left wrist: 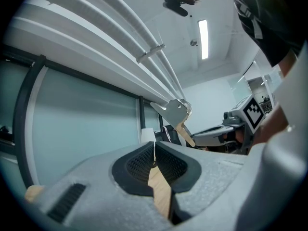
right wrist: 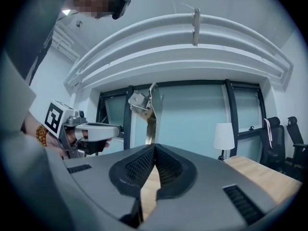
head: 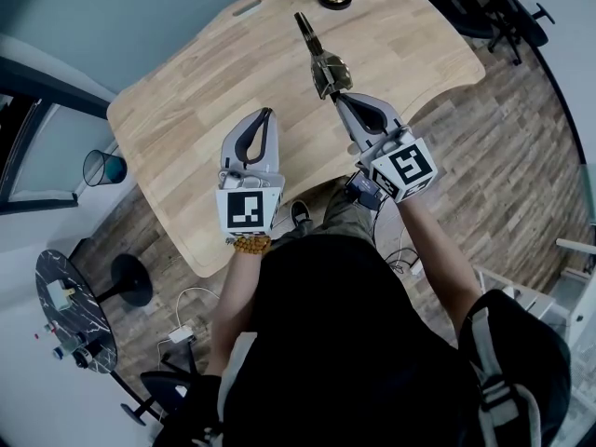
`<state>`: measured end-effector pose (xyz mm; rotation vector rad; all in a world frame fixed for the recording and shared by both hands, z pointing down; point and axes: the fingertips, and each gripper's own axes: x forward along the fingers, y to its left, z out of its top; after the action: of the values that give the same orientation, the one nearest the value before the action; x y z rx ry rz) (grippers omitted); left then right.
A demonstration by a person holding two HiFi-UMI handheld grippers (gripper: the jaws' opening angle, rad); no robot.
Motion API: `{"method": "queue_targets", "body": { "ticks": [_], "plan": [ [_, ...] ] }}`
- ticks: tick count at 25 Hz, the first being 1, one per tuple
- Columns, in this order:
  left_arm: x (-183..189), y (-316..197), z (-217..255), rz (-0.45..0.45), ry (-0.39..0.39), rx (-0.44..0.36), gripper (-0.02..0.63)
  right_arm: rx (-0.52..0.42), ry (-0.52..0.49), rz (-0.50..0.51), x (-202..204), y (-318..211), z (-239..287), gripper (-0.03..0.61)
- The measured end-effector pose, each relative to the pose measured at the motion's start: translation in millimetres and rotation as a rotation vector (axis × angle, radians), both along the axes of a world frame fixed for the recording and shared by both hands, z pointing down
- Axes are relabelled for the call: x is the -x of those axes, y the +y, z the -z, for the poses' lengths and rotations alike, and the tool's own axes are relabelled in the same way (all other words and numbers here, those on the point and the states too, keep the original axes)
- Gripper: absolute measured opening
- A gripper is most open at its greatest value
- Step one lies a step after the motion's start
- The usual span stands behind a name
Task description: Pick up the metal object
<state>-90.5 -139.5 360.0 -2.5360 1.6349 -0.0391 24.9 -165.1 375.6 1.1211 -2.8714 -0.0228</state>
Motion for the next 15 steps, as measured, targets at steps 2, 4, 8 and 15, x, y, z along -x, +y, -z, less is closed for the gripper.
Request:
{"method": "queue_targets", "body": {
  "ticks": [2, 4, 8, 15],
  "plan": [
    [0, 1, -2, 0.001, -0.002, 0.010, 0.023, 0.006, -0.007, 0.003, -1, 2, -2, 0.002],
    [-1, 2, -4, 0.000, -0.005, 0.013, 0.023, 0.012, -0.011, 0.011, -1, 4, -4, 0.002],
    [-2, 1, -8, -0.006, -0.014, 0.015, 0.023, 0.021, -0.011, 0.013, -3, 4, -7, 0.002],
    [-2, 2, -18, -0.010, -0.017, 0.029, 0.023, 0.044, -0.009, -0.004, -6, 4, -19, 0.002]
  ]
}}
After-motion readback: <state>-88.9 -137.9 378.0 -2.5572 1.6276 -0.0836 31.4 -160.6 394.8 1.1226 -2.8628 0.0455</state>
